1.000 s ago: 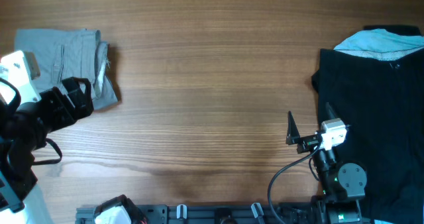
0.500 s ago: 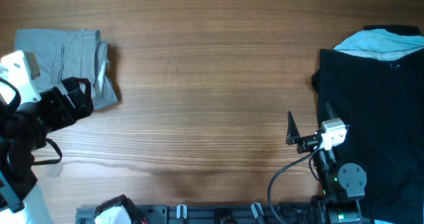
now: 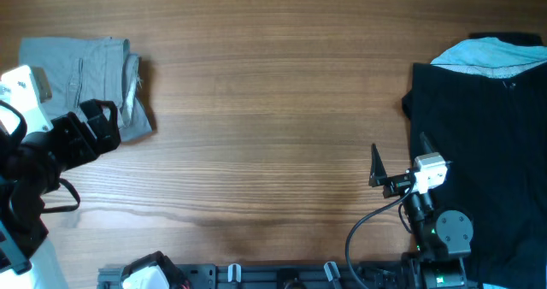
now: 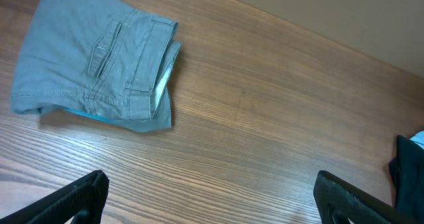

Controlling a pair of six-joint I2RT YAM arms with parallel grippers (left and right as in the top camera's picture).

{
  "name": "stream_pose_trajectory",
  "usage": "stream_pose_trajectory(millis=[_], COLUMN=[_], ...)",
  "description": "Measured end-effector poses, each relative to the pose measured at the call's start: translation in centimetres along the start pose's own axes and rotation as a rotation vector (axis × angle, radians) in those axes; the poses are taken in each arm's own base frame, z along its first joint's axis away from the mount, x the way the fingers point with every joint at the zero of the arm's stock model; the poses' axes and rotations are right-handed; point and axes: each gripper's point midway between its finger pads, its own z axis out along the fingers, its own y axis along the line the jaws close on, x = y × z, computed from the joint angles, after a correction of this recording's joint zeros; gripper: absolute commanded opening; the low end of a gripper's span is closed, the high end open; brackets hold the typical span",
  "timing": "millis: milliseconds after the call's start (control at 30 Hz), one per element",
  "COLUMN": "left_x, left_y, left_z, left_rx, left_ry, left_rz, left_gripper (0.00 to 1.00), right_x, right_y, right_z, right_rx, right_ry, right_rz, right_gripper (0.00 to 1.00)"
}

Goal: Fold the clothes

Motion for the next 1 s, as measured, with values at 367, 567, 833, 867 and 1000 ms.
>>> stream_pose_trajectory(millis=[367,567,833,867,1000], left_x=[-3.4,1.9,7.2,7.4,7.9], left_y=[-3.1,-4.7,-2.9,-2.8,-2.3], left_z=[-3.2,-7.8,-3.1,-2.8,0.0], left_rx=[0.088,0.145,0.16,0.161,0.174], left_ry=[-0.349,-0.613,-0.792,-0.826,-0.835], left_rz=[0.159,0.263,0.317,0.328,0.335], left_gripper=[1.0,1.0,1.0,1.0,1.0], right_x=[0.0,0.1,0.1,0.1,0.1], right_y=[0.0,0.0,0.0,0.0,0.0], right_z=[0.0,0.0,0.0,0.0,0.0], right_rx=[0.0,0.0,0.0,0.0,0.0], right_ry=[0.002,0.002,0.003,0.003,0.003], right_rz=[0.0,0.0,0.003,0.003,0.004], right_gripper=[1.0,1.0,1.0,1.0,1.0])
